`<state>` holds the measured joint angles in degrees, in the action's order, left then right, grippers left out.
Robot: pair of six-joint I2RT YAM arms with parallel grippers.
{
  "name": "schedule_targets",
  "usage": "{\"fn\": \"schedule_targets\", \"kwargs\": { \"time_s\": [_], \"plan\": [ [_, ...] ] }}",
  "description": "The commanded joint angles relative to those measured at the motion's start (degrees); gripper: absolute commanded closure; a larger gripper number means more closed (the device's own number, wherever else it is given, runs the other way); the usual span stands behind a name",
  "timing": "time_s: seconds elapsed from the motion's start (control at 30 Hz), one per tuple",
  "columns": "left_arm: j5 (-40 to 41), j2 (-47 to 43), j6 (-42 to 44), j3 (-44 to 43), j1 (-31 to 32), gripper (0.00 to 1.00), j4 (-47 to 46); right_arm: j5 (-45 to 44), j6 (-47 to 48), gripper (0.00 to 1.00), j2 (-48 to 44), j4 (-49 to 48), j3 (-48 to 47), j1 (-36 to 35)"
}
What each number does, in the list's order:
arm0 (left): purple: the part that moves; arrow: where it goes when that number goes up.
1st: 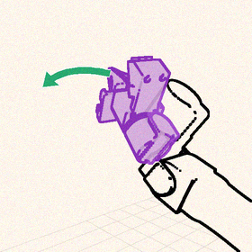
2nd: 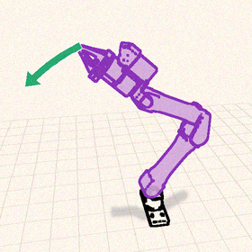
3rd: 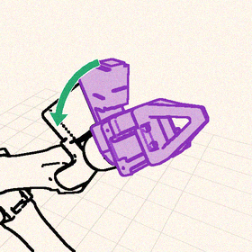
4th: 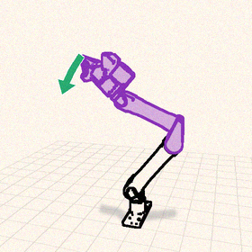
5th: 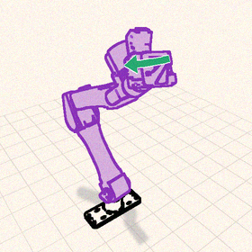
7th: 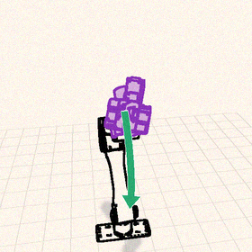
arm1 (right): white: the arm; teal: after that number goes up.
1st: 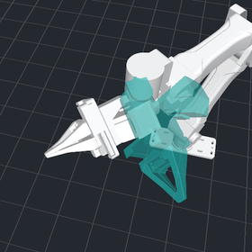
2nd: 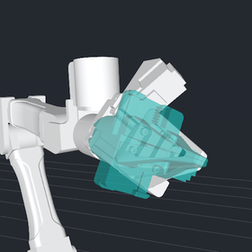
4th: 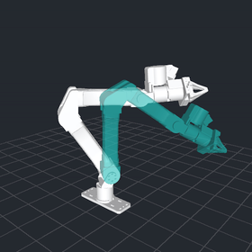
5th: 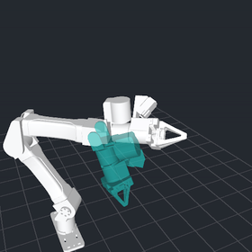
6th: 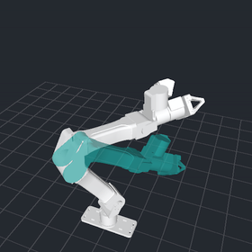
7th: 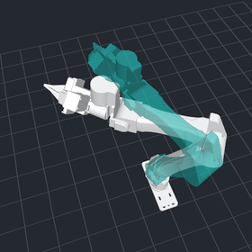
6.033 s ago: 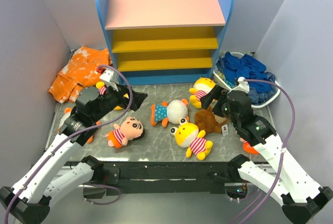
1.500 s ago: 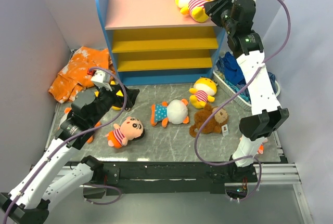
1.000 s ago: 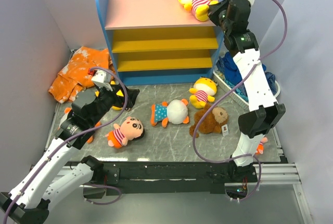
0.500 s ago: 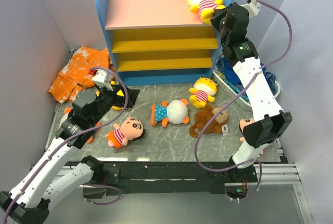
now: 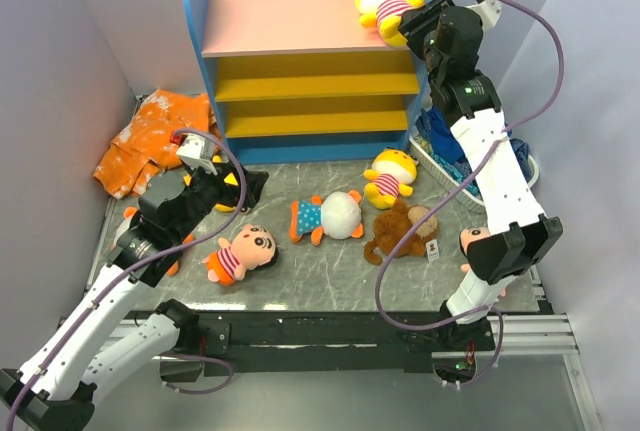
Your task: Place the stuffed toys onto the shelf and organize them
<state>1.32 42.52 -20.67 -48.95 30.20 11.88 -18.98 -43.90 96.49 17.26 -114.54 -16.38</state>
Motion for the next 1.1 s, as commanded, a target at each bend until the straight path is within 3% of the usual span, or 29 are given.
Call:
{"fn": "schedule_targets", "kwargs": {
  "time_s": [0.0, 0.2, 0.4, 0.53, 0.63, 0.77, 0.9, 1.07],
  "plan": [
    [-0.7, -1.0, 0.7, -0.4, 0.1, 0.04, -1.4, 4.4, 2.6, 0.37, -3.8, 3.4, -3.9, -0.4],
    [-0.8, -1.5, 0.7, -0.4, 0.0, 0.04, -1.3, 11.6, 8.8, 0.29, -14.4, 0.3, 9.8, -0.3],
    [-0.4, -2.5, 0.6, -0.2, 0.0, 0.04, -1.6, 17.9, 17.4, 0.32, -28.4, -5.3, 36.7, -0.3],
    [-0.8, -2.2, 0.5, -0.1, 0.1, 0.04, -1.7, 13.7, 14.8, 0.33, -33.0, -4.7, 50.4, -0.3],
    [-1.8, -1.7, 0.4, -0.3, 0.1, 0.04, -1.6, 14.1, 13.7, 0.34, -32.1, -4.5, 55.8, -0.4],
    [-1.5, -2.0, 0.4, -0.1, 0.1, 0.04, -1.8, 18.8, 23.5, 0.33, -26.5, -4.7, 57.4, -1.6],
    [-1.8, -2.2, 0.3, -0.1, 0.1, 0.04, -1.9, 13.3, 35.2, 0.34, -19.1, 2.3, 53.5, -5.7],
    [-1.8, -1.9, 0.3, -0.1, 0.0, 0.04, -1.9, 5.7, 52.1, 0.31, -16.1, 0.4, 56.7, -15.1]
  ]
}}
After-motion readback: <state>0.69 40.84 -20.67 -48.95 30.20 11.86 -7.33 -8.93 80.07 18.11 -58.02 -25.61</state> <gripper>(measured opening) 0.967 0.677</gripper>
